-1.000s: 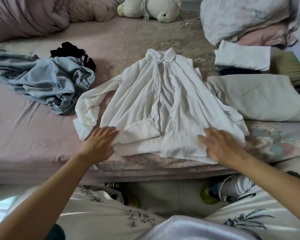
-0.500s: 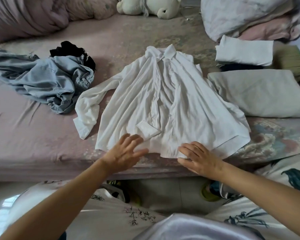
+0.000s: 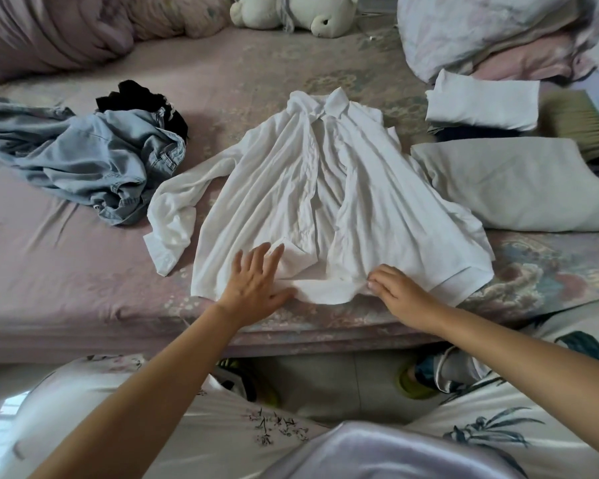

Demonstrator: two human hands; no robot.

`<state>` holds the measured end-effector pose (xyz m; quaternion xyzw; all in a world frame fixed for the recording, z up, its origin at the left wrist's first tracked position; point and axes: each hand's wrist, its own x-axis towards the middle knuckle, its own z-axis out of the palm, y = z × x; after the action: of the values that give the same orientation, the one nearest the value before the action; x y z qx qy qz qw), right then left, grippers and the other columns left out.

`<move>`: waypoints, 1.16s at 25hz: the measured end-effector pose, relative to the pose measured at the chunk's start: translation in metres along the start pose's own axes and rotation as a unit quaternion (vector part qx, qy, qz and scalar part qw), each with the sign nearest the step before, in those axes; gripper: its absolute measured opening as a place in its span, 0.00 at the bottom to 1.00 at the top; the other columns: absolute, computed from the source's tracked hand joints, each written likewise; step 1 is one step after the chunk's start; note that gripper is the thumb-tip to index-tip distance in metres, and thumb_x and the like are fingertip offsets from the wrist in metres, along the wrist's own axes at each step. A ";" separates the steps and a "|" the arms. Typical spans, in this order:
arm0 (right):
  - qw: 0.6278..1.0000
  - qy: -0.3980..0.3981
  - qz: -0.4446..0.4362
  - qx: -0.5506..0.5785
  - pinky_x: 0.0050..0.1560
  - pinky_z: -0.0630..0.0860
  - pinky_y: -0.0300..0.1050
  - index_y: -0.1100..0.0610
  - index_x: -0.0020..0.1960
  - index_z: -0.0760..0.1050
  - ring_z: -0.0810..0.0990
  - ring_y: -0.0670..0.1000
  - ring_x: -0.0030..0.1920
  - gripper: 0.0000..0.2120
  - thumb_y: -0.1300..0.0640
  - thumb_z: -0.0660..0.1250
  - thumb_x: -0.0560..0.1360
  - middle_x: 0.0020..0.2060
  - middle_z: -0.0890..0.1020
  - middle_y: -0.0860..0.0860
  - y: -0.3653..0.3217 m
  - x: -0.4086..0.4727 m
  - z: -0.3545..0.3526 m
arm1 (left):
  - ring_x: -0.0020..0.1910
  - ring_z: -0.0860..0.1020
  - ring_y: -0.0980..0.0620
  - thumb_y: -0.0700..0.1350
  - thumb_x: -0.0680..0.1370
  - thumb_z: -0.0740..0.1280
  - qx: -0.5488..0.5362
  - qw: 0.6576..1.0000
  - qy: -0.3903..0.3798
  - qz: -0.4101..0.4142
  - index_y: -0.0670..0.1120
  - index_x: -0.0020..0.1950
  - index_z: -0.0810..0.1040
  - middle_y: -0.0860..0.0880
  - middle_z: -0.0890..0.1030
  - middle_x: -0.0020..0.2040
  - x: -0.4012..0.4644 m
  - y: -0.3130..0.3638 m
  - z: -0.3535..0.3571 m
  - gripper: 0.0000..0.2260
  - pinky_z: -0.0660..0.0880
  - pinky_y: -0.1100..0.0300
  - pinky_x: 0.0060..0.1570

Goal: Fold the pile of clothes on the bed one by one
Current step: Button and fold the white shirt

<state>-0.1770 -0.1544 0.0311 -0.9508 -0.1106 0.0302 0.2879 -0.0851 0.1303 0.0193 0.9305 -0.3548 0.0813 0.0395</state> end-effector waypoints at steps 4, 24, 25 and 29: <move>0.980 -0.120 -0.075 -0.139 0.50 0.64 0.40 0.60 0.50 0.73 0.67 0.46 0.47 0.09 0.56 0.58 0.81 0.47 0.72 0.48 0.012 -0.011 0.000 | 0.63 0.70 0.32 0.40 0.69 0.71 -0.153 0.977 0.000 -0.146 0.48 0.76 0.50 0.33 0.58 0.73 -0.003 0.003 -0.010 0.42 0.73 0.42 0.56; 0.903 0.034 -0.141 -0.405 0.53 0.77 0.57 0.62 0.65 0.73 0.76 0.61 0.58 0.26 0.55 0.66 0.68 0.59 0.76 0.62 0.008 0.003 0.043 | 0.57 0.71 0.40 0.71 0.66 0.60 0.136 0.982 -0.023 0.128 0.45 0.64 0.68 0.40 0.71 0.60 -0.023 0.043 0.025 0.37 0.71 0.39 0.56; 0.908 0.040 -0.148 -0.390 0.51 0.78 0.54 0.63 0.61 0.76 0.79 0.60 0.55 0.21 0.54 0.63 0.71 0.56 0.79 0.61 0.008 0.005 0.039 | 0.55 0.71 0.40 0.70 0.65 0.61 0.138 0.985 -0.049 0.092 0.43 0.62 0.69 0.40 0.71 0.58 -0.019 0.052 0.026 0.37 0.71 0.38 0.55; 0.978 0.079 -0.113 -0.157 0.38 0.79 0.48 0.64 0.46 0.79 0.82 0.57 0.40 0.16 0.55 0.56 0.76 0.40 0.83 0.57 -0.008 0.006 0.026 | 0.38 0.75 0.42 0.47 0.63 0.71 0.082 0.995 -0.039 0.032 0.41 0.48 0.75 0.41 0.75 0.43 0.000 0.079 0.025 0.17 0.73 0.48 0.42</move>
<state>-0.1760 -0.1328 0.0139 -0.9647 -0.1978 -0.0960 0.1448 -0.1351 0.0681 -0.0043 0.9211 -0.3782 0.0754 -0.0536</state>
